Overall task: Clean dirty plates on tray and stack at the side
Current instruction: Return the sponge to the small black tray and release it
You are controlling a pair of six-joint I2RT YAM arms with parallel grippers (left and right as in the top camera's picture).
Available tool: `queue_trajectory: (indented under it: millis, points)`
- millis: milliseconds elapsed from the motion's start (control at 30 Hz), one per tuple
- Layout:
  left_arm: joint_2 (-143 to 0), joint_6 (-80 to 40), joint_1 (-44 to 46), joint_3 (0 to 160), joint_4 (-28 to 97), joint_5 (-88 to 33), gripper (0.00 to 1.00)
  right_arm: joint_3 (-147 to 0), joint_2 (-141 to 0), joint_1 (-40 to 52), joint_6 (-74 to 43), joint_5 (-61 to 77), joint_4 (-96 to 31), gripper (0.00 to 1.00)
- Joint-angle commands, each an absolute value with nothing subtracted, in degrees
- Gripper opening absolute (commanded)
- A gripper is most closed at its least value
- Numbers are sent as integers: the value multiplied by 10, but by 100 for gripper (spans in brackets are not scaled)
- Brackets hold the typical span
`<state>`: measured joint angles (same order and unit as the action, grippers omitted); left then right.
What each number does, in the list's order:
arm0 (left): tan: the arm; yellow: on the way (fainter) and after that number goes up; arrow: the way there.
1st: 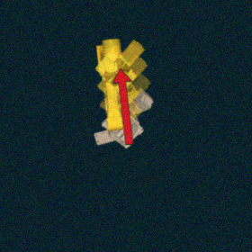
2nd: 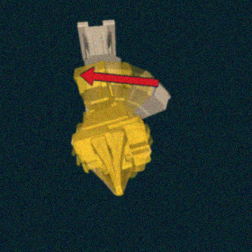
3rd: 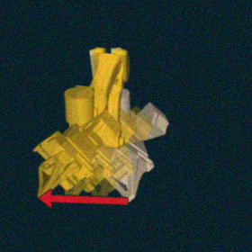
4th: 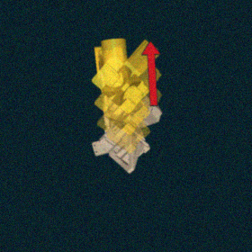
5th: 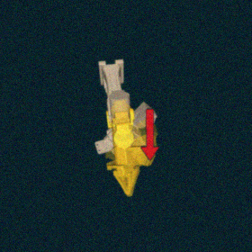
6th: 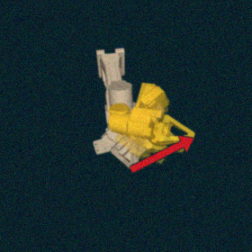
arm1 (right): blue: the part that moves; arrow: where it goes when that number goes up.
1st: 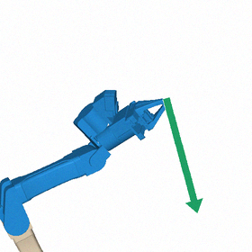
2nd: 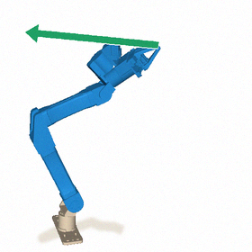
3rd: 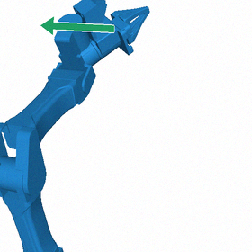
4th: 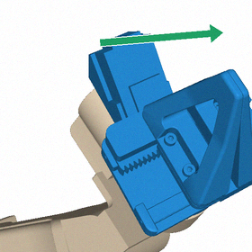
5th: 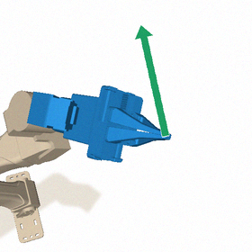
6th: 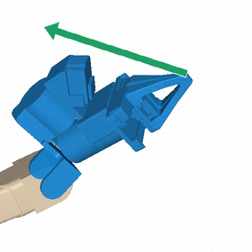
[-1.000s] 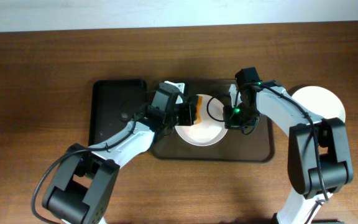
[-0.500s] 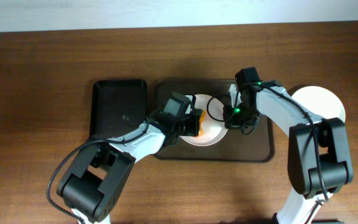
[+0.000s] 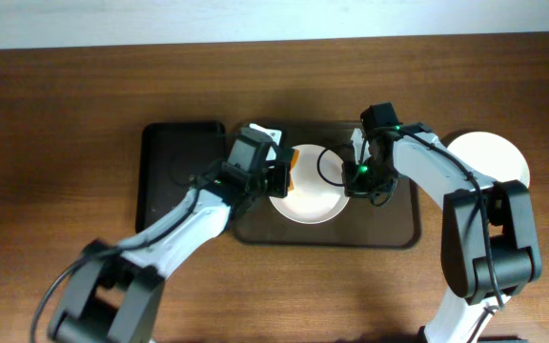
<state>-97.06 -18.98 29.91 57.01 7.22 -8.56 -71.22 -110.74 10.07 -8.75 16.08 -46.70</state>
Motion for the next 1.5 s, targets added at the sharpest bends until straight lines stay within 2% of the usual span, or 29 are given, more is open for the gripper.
queue_trajectory:
  millis: [0,167,433,800,833,867,900,933,967,1167,1267,1367,1400,1433,1467]
  points:
    - [-912,-156,271,576,109,-13,0,-708,-1095,102,-84,158,-467,11]
    - [-869,-126,193,576,178,14,0,-708,-1095,102,-84,158,-471,12]
    - [-913,-52,107,573,271,13,0,-708,-1095,102,-84,158,-471,12]
    - [-1016,-48,95,573,270,13,1,-708,-1095,102,-84,158,-471,12]
    - [-1016,-42,95,573,268,13,22,-708,-1095,102,-84,158,-471,12]
    - [-1016,-42,95,573,265,13,52,-708,-1095,102,-84,158,-471,12]
    - [-1016,-42,95,573,262,13,72,-708,-1095,102,-84,158,-471,12]
    - [-1016,-42,95,573,258,13,77,-708,-1095,102,-84,158,-471,12]
    - [-1016,-42,95,573,257,13,77,-708,-1095,102,-84,158,-471,12]
    - [-1029,-42,95,573,225,13,77,-708,-1095,102,-84,158,-471,12]
    - [-1050,-42,95,573,210,13,68,-708,-1095,102,-84,158,-471,12]
    - [-1055,-42,95,573,203,13,41,-708,-1095,102,-84,158,-473,12]
    - [-1054,-42,95,573,197,13,16,-708,-1095,102,-84,158,-473,12]
    - [-1053,-42,95,575,195,13,0,-708,-1095,102,-84,158,-473,12]
    - [-1051,-42,95,579,196,13,0,-708,-1095,102,-84,158,-474,12]
